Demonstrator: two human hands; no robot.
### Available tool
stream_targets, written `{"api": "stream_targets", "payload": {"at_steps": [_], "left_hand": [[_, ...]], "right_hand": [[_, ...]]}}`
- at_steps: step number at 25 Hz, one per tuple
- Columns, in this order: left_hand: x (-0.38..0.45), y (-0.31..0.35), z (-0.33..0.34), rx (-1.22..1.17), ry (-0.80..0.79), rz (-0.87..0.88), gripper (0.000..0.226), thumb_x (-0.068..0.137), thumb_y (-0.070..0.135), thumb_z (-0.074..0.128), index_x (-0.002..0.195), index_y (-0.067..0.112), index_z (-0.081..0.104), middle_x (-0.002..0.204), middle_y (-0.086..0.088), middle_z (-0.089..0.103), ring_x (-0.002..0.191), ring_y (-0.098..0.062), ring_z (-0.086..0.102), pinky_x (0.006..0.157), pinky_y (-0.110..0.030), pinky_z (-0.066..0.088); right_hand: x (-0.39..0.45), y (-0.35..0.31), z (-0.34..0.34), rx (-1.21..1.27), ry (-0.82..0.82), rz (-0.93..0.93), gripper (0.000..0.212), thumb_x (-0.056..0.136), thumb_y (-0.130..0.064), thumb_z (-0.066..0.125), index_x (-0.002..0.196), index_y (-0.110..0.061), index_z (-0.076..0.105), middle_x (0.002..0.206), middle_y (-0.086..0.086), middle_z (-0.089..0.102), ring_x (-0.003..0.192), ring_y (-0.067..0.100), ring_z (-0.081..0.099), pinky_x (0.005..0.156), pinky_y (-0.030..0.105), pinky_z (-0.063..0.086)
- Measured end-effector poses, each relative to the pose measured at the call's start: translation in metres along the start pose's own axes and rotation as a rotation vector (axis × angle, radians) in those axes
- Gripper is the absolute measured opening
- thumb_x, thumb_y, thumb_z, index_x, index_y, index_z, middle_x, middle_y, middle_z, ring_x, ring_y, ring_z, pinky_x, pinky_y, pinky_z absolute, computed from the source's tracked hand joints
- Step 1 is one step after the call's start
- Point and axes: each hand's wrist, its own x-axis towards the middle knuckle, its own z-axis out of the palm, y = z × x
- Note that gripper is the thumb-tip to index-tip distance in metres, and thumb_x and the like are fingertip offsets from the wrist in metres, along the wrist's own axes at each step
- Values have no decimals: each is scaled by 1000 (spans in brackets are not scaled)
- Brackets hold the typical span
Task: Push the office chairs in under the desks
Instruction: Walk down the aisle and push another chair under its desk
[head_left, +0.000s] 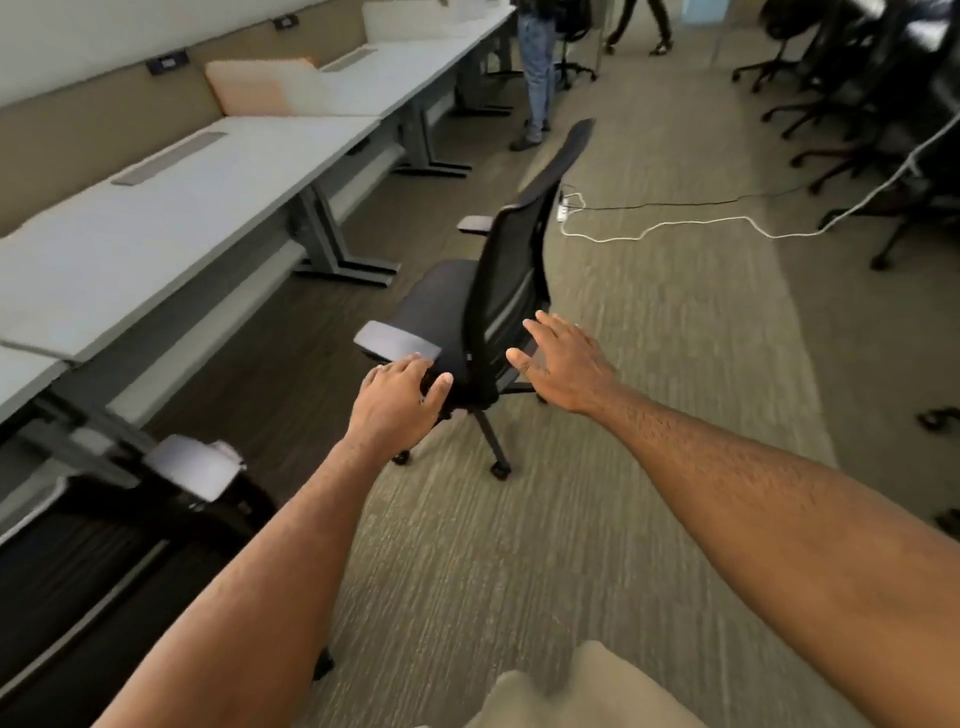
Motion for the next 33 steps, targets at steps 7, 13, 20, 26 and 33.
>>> {"api": "stream_targets", "payload": {"at_steps": [7,13,20,26,33], "left_hand": [[85,118,30,-54,-67,107,69,99,53,45,156,19,26,168,-5,2,153,-26,6,122,-46,13],[193,160,32,2,128,172,67,100,51,43,155,17,27,168,-7,2,153,-26,3,122,-44,5],[354,176,29,143,42,-24,76,96,61,39,157,19,18,166,-10,12,151,-31,15,122,-51,13],[417,184,36,192,-11,-184,77,95,63,38,156,21,17,151,-14,40,132,-38,45,100,-53,41],[451,174,26,408,198,-274,69,95,72,18,100,16,56,88,-6,65,76,-25,63,58,-35,38]], "right_hand": [[12,122,-46,2,24,117,72,100,-61,26,156,-15,22,165,7,16,151,24,12,120,43,8],[91,183,-62,2,39,104,74,99,-62,26,156,-16,21,165,6,15,151,23,12,121,44,9],[259,244,-97,-45,43,4,75,98,-64,26,157,-18,19,166,6,14,151,23,14,121,45,10],[397,268,-116,74,150,-60,81,94,-69,26,155,-15,25,164,11,19,150,26,17,120,50,18],[550,289,-104,157,116,-65,69,95,-67,29,144,-22,49,161,12,26,147,31,23,120,42,15]]}}
